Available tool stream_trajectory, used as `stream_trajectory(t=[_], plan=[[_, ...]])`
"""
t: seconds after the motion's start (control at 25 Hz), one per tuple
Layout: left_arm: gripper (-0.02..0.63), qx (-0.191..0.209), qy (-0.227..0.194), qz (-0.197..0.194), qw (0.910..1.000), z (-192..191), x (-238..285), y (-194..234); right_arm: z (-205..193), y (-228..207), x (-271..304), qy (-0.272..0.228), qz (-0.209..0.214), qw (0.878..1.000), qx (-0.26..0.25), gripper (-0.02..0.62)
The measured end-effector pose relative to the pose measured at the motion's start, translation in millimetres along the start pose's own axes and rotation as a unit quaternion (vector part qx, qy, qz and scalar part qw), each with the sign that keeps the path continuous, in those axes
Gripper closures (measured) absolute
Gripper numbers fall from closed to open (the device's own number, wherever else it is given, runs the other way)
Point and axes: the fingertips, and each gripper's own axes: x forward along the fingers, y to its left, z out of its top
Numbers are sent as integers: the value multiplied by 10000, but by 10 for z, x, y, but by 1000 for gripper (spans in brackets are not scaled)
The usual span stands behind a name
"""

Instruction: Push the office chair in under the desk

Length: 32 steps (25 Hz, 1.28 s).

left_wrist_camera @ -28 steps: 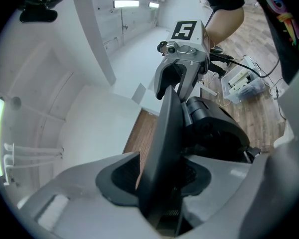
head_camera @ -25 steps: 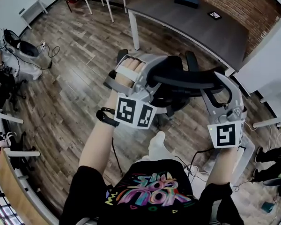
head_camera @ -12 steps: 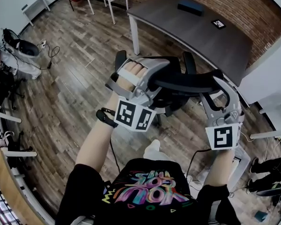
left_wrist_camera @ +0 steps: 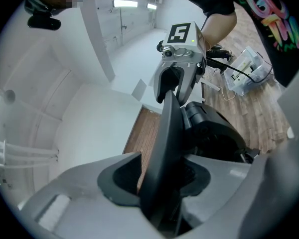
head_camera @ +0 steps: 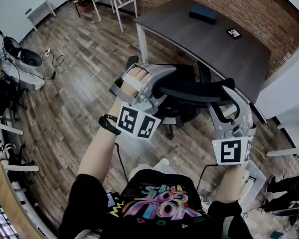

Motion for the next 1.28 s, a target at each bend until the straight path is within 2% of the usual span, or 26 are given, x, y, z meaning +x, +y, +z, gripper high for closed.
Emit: stream_trajectory(t=[0.4, 0.68, 1.0, 1.28], plan=[[446, -98, -281, -59, 9995, -288, 220, 166, -2, -113, 331, 135, -212, 9997, 38, 394], [439, -155, -662, -214, 9975, -574, 478, 284, -27, -210, 662, 391, -521, 9979, 36, 388], [442, -79, -1343, -515, 9896, -1060, 739, 484, 57, -249, 1188, 967, -1043, 9898, 125, 387], [451, 78, -1974, -800, 9770, -1530, 1136, 660, 36, -371, 1739, 1476, -1594, 9760, 147, 379]])
